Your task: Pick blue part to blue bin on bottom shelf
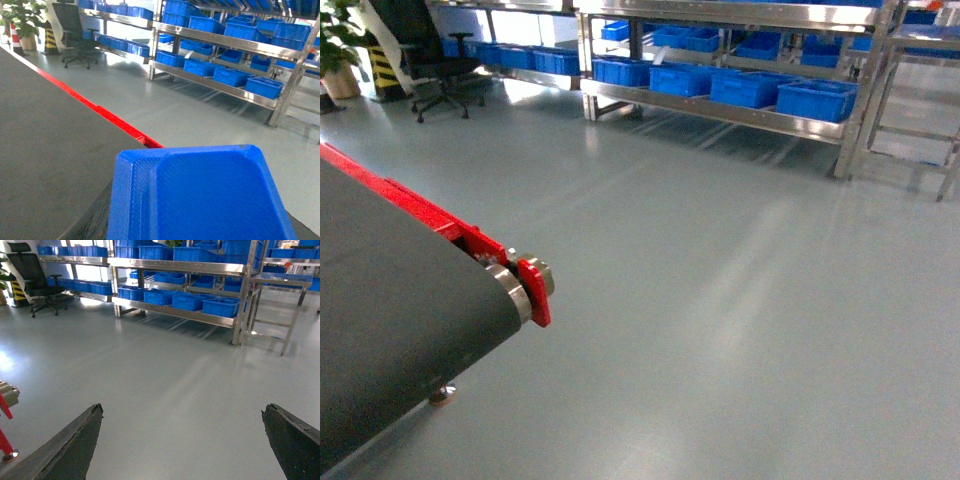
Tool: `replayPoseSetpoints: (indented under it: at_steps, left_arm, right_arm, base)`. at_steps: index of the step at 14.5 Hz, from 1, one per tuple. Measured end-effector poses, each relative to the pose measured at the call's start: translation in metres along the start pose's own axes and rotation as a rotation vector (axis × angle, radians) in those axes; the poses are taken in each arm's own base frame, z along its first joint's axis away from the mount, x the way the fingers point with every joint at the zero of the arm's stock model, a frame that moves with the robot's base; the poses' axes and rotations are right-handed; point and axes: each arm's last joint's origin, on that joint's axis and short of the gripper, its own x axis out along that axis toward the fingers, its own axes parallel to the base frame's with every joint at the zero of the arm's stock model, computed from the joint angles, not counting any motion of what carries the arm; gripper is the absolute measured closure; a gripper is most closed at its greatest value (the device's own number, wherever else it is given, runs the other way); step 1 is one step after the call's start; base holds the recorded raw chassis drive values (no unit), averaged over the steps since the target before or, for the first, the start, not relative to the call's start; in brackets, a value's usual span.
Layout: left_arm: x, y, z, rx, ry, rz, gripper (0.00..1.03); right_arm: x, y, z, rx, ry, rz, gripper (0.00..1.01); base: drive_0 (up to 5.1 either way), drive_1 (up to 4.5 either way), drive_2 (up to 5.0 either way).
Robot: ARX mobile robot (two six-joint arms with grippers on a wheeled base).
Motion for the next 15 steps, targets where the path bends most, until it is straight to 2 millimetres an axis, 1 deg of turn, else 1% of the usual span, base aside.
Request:
replayPoseSetpoints:
  at_steps: [15]
  left_arm:
    - [0.0,0.0,0.0,0.0,0.0,0.0,0.59]
  right_arm:
    - [0.0,0.0,0.0,0.0,0.0,0.0,0.03]
  base:
    - [-1.5,-1.55,-1.5]
